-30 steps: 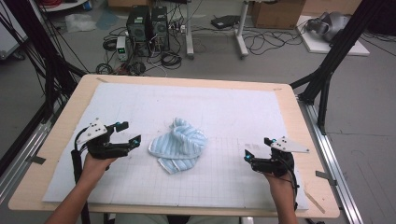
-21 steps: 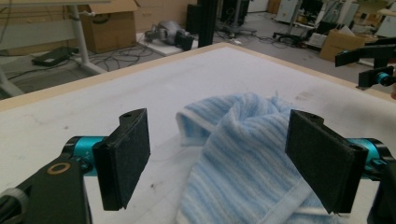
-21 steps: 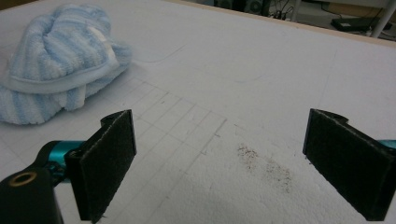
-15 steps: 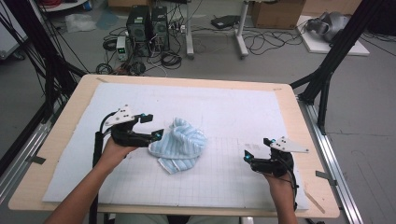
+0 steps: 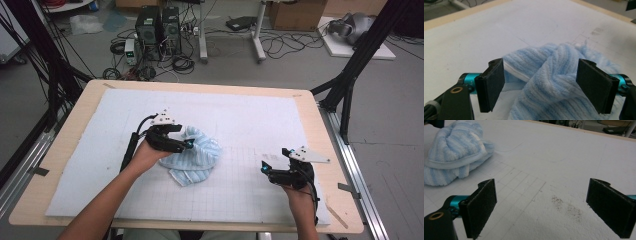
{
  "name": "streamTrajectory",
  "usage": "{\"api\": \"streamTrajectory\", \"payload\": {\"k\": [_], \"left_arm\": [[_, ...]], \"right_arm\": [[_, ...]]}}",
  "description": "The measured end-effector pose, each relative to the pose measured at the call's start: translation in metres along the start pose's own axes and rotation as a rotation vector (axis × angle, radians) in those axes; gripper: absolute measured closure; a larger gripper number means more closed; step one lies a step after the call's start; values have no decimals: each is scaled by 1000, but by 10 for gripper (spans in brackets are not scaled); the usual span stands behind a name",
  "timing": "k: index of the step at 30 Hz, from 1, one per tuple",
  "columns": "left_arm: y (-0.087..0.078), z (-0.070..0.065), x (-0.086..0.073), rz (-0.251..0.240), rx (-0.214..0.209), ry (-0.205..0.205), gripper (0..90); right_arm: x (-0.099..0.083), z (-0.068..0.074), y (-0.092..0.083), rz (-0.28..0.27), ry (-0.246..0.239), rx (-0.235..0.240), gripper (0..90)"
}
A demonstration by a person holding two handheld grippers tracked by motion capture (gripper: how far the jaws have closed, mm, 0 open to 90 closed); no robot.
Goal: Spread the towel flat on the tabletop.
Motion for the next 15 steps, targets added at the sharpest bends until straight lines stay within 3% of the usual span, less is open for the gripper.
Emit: {"api": "streamTrajectory", "payload": {"k": [3, 5, 8, 11, 12, 15], "left_arm": [[10, 1, -4, 42, 3, -5, 259], [14, 0, -5, 59, -7, -6, 330], [17, -1, -5, 90, -14, 15, 505], [17, -1, -7, 121, -13, 35, 745], [16, -1, -7, 122, -16, 39, 801], [10, 0, -6, 66, -28, 31, 837]], "right_arm": [[0, 0, 0, 1, -3, -1, 86], [0, -1, 0, 1, -1, 0, 86], [0, -1, 0, 4, 3, -2, 86], [-1, -1, 1, 3, 0, -2, 86], [-1, -1, 1, 4, 0, -2, 86], [-1, -1, 1, 4, -1, -1, 86]]}}
Point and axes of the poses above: each handheld gripper's, and its own axes: y roughly forward along the jaws, x roughly out of its top, z roughly to its left, the point moved 1 cm from there along y, roughly forward along the jaws, and after that the axes turned 15 degrees about -x, right-handed, at the moved point
